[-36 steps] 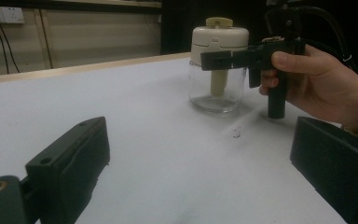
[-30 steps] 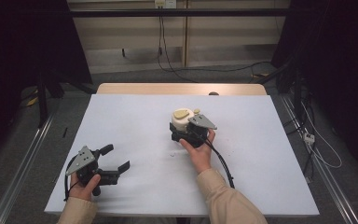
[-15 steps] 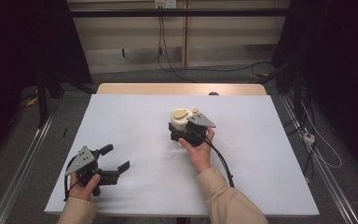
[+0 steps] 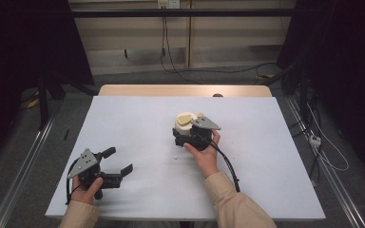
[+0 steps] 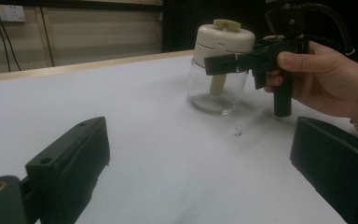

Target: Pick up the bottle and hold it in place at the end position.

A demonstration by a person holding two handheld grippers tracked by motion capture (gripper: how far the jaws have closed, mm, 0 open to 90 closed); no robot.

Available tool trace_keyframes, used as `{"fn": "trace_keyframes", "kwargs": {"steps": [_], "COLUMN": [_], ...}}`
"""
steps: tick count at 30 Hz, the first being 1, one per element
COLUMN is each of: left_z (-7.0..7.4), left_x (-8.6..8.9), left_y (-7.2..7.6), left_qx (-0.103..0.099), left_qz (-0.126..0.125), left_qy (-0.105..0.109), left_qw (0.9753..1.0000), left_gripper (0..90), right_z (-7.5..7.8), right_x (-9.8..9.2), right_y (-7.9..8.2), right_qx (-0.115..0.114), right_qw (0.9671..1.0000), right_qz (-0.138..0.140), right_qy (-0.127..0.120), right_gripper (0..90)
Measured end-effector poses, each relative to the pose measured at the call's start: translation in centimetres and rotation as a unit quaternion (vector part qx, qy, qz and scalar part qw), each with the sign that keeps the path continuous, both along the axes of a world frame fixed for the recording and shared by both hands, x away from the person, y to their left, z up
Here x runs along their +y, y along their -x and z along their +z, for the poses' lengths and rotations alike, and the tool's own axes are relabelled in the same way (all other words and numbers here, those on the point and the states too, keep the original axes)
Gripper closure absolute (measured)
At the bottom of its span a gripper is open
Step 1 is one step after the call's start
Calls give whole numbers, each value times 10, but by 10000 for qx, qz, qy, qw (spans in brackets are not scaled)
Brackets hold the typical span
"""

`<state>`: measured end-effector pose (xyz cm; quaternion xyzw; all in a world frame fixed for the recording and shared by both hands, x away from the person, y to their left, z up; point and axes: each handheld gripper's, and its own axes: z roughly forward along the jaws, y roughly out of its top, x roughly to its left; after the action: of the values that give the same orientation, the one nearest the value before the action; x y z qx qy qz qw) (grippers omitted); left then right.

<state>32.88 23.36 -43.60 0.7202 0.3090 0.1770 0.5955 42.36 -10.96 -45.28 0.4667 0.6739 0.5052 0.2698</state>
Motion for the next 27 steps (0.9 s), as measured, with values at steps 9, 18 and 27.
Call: {"fn": "trace_keyframes", "kwargs": {"steps": [9, 18, 27], "left_z": [0, 0, 0], "left_x": [0, 0, 0], "left_y": [0, 0, 0], "left_qx": [14, 10, 12], "left_qz": [-12, 21, 14], "left_qy": [-47, -20, -18], "left_qw": [10000, 10000, 10000], "left_gripper": [43, 44, 43], "right_z": [1, 3, 3], "right_x": [-1, -4, -5], "right_y": [0, 0, 1], "right_qx": [65, 213, 244], "right_qw": [9999, 9997, 9996], "right_qz": [69, 119, 129], "right_qy": [82, 23, 19], "right_gripper": [55, 55, 53]}}
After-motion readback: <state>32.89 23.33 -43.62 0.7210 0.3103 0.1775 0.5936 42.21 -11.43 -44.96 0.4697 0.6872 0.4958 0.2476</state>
